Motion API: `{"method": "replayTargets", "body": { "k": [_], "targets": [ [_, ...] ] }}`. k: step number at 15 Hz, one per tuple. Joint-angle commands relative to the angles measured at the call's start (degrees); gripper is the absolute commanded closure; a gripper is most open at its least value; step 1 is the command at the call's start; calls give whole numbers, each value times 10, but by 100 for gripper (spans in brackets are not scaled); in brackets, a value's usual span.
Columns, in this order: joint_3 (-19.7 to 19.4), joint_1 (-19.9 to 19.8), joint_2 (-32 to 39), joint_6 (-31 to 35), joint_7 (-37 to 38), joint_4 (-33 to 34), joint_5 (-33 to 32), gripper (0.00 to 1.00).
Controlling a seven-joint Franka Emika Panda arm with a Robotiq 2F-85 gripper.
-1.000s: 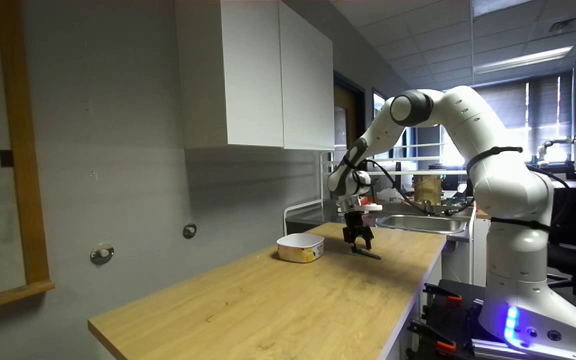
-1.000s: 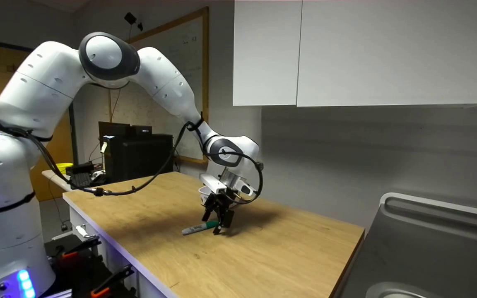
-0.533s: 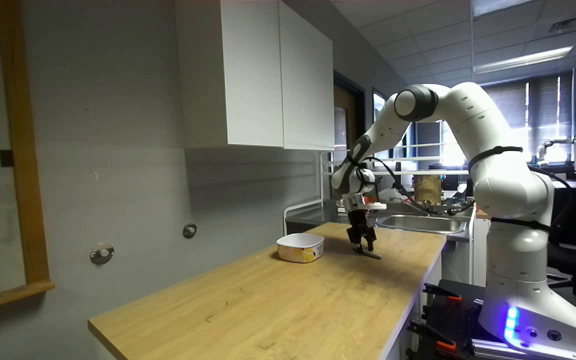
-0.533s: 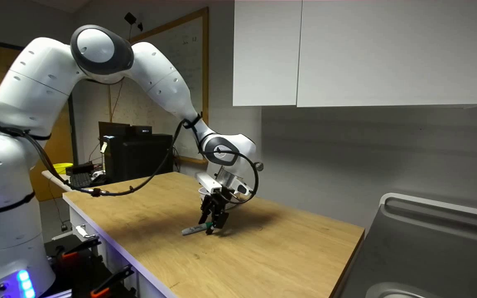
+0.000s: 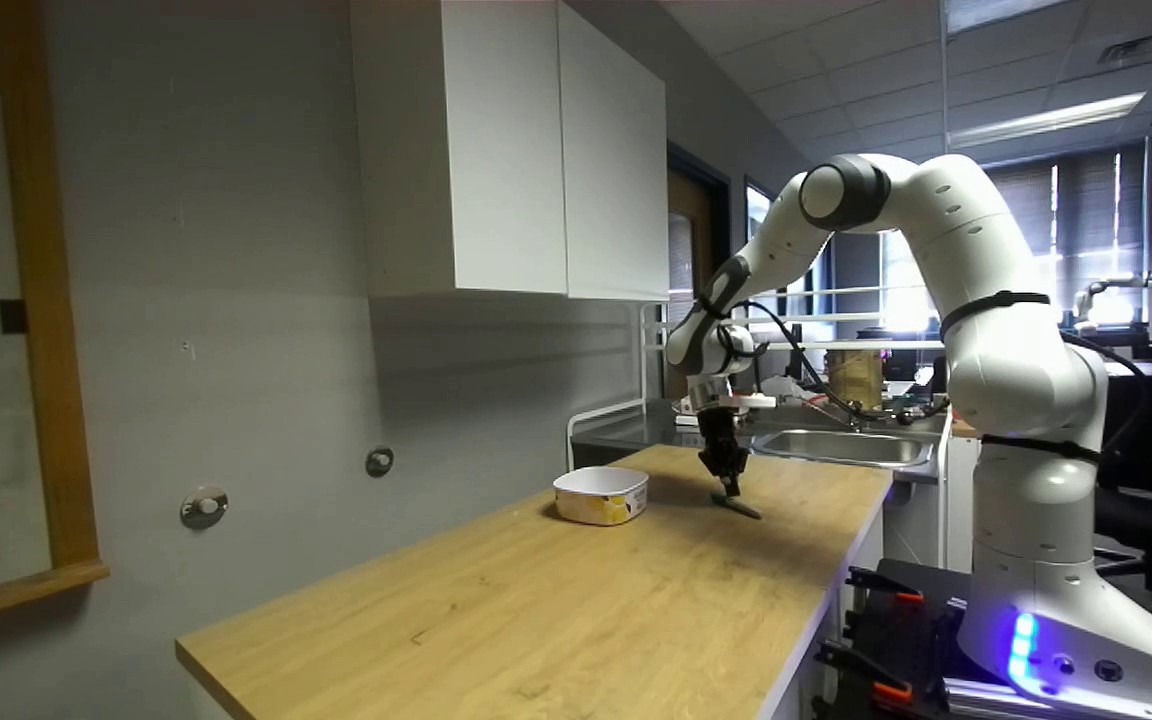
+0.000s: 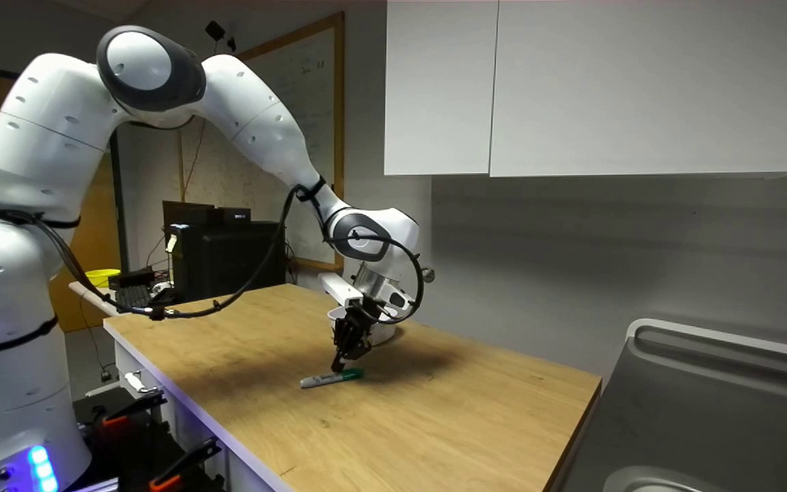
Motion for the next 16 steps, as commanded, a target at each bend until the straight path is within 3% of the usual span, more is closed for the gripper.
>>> {"method": "replayTargets", "body": {
  "k": [1,2,3,5,13,14,16],
  "targets": [
    [-5,10,-14,0,-3,-10,-10,100],
    [-6,13,-15,-1,2,-10,-13,99],
    [-6,16,-16,-1,5,-9,-18,74],
    [-5,20,-16,-2,9,-6,-21,68],
    [-3,36,-17,11,8,-20,-21,7],
    [-4,35,-14,13,8,-21,-20,1],
    [-6,33,-9,18,8,-25,-19,0]
  ]
}}
